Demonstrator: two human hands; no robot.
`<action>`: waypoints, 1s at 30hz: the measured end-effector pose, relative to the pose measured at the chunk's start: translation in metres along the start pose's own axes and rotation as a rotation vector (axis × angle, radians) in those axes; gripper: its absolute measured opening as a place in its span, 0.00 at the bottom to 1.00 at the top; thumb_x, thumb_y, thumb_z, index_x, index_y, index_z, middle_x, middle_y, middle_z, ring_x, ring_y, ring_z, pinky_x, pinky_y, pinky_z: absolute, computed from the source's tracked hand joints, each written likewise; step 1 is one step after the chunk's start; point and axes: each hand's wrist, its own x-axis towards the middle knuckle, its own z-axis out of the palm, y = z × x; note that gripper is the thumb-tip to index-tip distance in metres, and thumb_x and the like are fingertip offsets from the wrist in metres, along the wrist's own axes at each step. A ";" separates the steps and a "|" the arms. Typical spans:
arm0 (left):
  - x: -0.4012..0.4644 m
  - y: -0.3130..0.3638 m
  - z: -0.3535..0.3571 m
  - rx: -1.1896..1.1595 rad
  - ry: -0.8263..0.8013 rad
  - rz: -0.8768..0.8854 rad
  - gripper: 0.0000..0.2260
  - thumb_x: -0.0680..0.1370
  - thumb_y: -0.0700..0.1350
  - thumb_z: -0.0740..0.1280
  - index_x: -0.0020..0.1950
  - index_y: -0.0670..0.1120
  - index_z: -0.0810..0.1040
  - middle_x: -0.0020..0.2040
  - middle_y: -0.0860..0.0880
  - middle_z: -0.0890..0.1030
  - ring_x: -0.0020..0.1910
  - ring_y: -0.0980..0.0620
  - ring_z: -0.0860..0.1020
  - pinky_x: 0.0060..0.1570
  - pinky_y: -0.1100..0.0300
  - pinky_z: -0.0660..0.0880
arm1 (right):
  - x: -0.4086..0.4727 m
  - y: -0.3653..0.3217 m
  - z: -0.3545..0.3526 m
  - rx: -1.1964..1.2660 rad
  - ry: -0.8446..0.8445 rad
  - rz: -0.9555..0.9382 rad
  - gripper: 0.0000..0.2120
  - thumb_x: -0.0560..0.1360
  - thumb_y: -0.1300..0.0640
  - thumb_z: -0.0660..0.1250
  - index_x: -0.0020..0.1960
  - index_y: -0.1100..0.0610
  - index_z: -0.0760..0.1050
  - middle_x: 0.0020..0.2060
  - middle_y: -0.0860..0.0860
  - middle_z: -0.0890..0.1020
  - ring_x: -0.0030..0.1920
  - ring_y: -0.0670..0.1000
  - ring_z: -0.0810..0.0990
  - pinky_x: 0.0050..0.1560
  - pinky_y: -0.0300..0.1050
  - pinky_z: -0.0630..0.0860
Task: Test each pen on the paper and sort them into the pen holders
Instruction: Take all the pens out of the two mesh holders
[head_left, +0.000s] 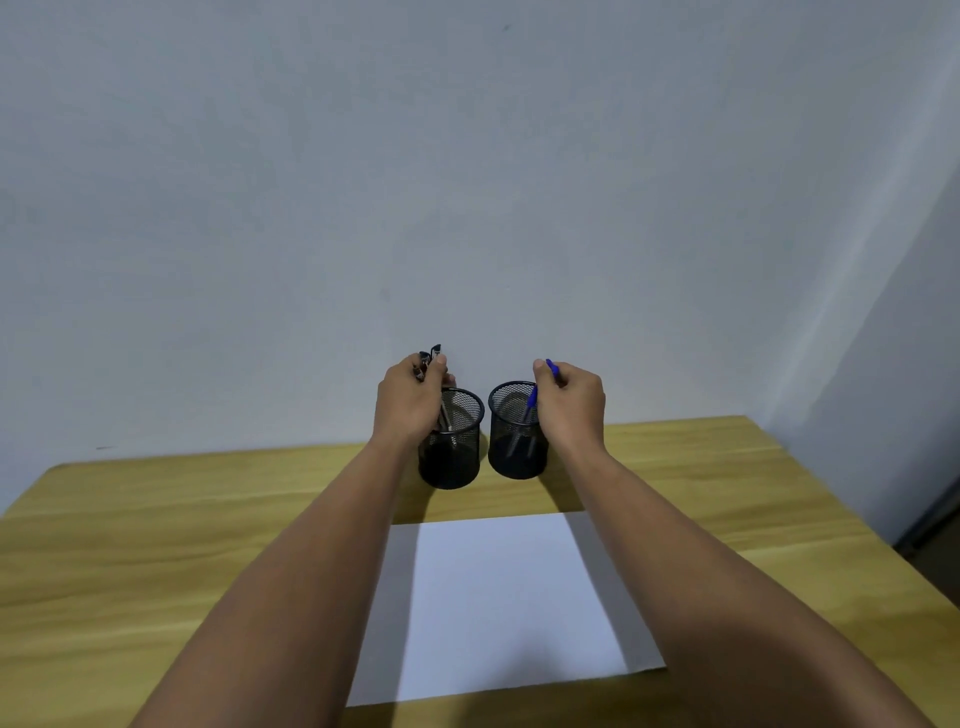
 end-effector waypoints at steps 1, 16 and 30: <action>-0.002 0.003 0.001 -0.003 0.003 0.017 0.15 0.83 0.55 0.62 0.47 0.46 0.80 0.41 0.52 0.87 0.46 0.51 0.85 0.55 0.48 0.80 | 0.001 -0.001 -0.001 0.008 0.002 0.001 0.25 0.84 0.49 0.66 0.31 0.54 0.64 0.25 0.47 0.67 0.31 0.52 0.66 0.42 0.50 0.66; -0.017 0.071 -0.020 -0.059 0.181 0.170 0.14 0.84 0.58 0.57 0.47 0.52 0.76 0.42 0.56 0.86 0.47 0.55 0.85 0.56 0.45 0.79 | -0.001 -0.088 -0.043 0.156 0.047 -0.131 0.23 0.84 0.49 0.66 0.32 0.54 0.66 0.19 0.43 0.67 0.32 0.52 0.65 0.44 0.49 0.65; -0.110 0.175 -0.173 -0.016 0.039 0.054 0.13 0.85 0.50 0.58 0.51 0.42 0.76 0.48 0.40 0.87 0.40 0.48 0.86 0.41 0.53 0.81 | -0.113 -0.205 -0.044 0.267 -0.317 -0.139 0.16 0.83 0.53 0.69 0.51 0.67 0.84 0.42 0.58 0.81 0.41 0.52 0.76 0.43 0.47 0.76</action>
